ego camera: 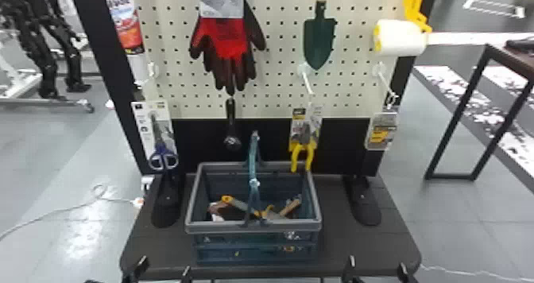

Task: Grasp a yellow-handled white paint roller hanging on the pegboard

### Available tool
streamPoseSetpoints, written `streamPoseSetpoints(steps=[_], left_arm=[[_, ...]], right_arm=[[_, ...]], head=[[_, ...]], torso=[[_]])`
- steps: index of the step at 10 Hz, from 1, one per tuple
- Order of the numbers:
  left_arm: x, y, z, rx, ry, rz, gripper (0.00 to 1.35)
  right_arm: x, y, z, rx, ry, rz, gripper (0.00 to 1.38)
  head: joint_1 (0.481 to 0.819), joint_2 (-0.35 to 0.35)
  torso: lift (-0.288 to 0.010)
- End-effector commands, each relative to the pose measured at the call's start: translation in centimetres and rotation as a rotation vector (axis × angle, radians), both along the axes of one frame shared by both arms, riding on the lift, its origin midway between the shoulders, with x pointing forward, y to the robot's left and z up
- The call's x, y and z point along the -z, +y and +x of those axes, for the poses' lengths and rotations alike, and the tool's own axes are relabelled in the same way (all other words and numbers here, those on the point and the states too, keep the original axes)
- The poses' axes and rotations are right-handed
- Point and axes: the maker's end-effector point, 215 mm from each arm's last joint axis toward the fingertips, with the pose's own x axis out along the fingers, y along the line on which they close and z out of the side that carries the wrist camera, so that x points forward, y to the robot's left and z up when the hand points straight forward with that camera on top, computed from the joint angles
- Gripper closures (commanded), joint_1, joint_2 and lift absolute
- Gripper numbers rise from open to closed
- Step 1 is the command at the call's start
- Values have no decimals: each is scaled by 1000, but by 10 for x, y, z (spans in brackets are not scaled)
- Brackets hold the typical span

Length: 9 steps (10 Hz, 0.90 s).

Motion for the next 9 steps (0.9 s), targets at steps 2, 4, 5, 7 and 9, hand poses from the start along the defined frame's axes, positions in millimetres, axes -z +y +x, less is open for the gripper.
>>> streamPoseSetpoints(steps=[2,4,5,7,9], left_arm=[[0,1,-1,2,1,3,209],[0,0,0,4,1,2,209],[2,0,-1,4,4,2,209],[2,1,-2,2,5,3,209],[5,1,-4,3,13,-1,209]], right_arm=[[-4,-1,1,9,11,-7,242],[-3,-2,0,10,14,-9,240],[-2,-2,-1,14,16,-7,242],[-7,-7,2,22,18,-4,240],[-21,-19,15,5,50,-24,167]], head=[[549,0],[549,0],[549,0],[549,0],[549,0]], torso=[[-100],[-100],[-100],[-100],[-100]])
